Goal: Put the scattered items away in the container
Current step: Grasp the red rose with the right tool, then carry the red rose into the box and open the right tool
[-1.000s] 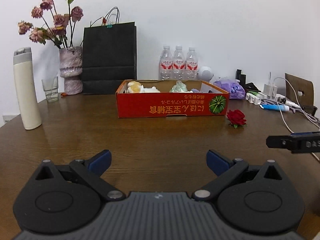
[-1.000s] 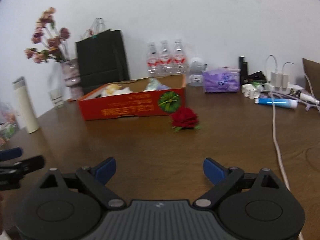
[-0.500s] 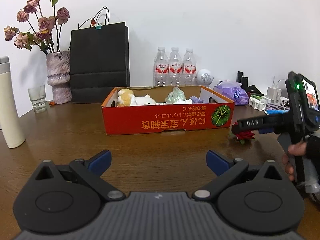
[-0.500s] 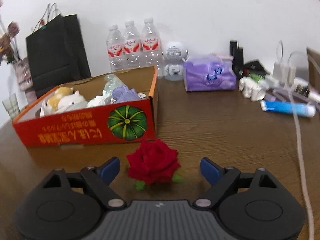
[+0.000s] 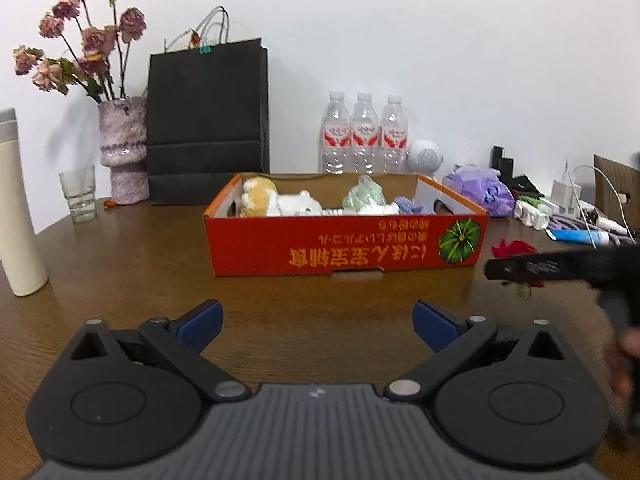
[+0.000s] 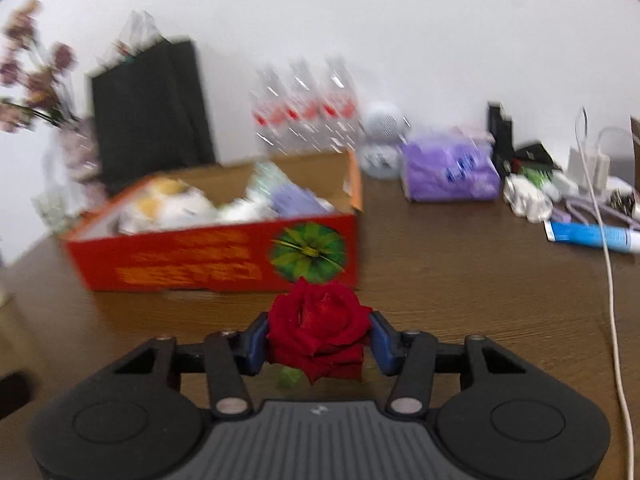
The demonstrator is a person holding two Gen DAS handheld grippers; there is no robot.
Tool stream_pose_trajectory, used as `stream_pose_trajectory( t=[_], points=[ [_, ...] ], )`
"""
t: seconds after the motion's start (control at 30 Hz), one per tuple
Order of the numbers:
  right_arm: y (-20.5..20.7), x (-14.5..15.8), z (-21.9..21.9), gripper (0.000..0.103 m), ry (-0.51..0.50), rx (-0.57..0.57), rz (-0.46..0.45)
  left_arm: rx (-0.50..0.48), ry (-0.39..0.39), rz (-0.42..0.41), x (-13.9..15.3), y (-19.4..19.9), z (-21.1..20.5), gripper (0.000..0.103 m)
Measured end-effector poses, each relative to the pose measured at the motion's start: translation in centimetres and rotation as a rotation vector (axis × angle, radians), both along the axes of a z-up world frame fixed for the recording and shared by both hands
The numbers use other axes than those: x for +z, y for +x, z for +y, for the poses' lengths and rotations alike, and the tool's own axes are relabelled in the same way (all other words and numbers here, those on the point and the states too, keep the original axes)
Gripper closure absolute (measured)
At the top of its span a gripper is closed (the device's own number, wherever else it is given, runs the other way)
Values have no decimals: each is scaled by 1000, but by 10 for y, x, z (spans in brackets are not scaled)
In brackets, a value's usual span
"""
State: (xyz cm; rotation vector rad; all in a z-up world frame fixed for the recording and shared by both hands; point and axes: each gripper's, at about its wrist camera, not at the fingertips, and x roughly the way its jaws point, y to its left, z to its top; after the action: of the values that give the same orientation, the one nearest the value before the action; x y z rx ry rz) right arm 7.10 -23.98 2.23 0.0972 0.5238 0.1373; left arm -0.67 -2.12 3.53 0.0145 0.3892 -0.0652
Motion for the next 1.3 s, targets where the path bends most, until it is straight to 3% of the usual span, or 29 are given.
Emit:
stream_pose_trajectory(
  t=[0.17, 0.33, 0.6, 1.07, 1.3],
  points=[
    [-81, 17, 23, 53, -18, 82, -109, 52, 38, -54, 0, -38, 0, 0],
    [-158, 9, 35, 52, -1, 91, -150, 69, -28, -87, -5, -99, 7, 0],
    [-237, -4, 47, 52, -34, 90, -239, 97, -3, -131, -20, -163, 7, 0],
    [-262, 2, 50, 52, -17, 90, -278, 90, -27, -141, -16, -179, 7, 0],
    [-225, 12, 41, 52, 4, 99, -239, 17, -39, -97, 5, -134, 9, 0]
  ],
)
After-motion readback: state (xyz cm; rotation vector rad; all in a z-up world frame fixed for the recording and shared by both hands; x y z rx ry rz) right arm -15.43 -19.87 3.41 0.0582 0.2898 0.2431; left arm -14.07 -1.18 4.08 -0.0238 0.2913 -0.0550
